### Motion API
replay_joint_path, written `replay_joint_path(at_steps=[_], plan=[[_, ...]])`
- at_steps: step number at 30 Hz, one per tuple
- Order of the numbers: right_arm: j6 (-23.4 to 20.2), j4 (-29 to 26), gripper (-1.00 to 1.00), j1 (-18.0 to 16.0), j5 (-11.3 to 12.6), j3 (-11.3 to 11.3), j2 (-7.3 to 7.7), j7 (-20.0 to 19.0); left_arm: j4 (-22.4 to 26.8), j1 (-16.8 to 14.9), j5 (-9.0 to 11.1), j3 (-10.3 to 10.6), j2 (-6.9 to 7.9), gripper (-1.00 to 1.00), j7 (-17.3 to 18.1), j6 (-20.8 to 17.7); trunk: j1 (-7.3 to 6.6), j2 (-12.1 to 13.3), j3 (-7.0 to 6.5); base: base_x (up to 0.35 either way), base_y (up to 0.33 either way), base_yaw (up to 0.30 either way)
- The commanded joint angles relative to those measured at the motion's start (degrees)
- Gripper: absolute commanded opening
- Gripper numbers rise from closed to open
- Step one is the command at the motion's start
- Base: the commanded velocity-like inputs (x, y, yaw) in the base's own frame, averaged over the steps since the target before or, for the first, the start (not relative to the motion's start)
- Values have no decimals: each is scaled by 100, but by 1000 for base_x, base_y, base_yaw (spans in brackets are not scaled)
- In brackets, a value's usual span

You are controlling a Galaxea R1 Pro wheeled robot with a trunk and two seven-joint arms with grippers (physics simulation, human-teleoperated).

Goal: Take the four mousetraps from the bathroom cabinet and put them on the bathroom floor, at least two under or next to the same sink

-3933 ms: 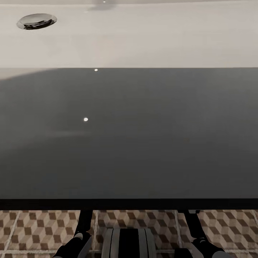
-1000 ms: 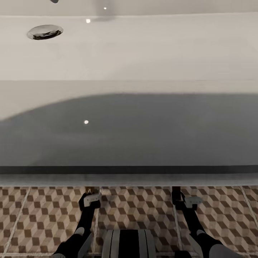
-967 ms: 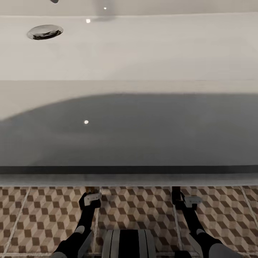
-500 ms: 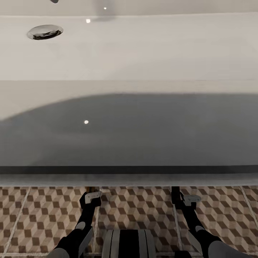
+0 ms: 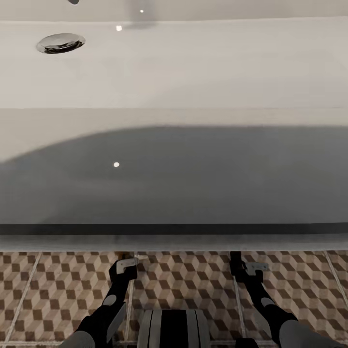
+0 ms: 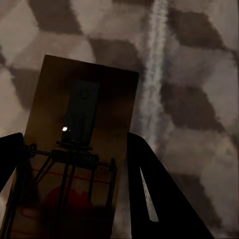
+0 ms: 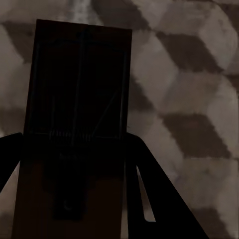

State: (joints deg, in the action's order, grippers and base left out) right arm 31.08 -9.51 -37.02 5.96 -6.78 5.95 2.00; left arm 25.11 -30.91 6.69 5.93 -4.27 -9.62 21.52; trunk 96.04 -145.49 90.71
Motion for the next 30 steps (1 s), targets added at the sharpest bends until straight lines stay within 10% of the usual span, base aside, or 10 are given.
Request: replay_joint_path(at_steps=[1,16,30], plan=[[-100,-13,-100,-17,75,-52,2,4,4,-40,44,48,5,-100,-42,-280,-1,-1,3,0,0,0],[-1116,-154,-100,-104,-13,-52,2,-11,127,-203,41,48,-157,-100,-79,-1144,-1,-1,3,0,0,0],[-1093,-360,-100,-121,-9,-41,2,-42,239,-223,50,41,-148,-100,-92,-1260,-1,-1,3,0,0,0]])
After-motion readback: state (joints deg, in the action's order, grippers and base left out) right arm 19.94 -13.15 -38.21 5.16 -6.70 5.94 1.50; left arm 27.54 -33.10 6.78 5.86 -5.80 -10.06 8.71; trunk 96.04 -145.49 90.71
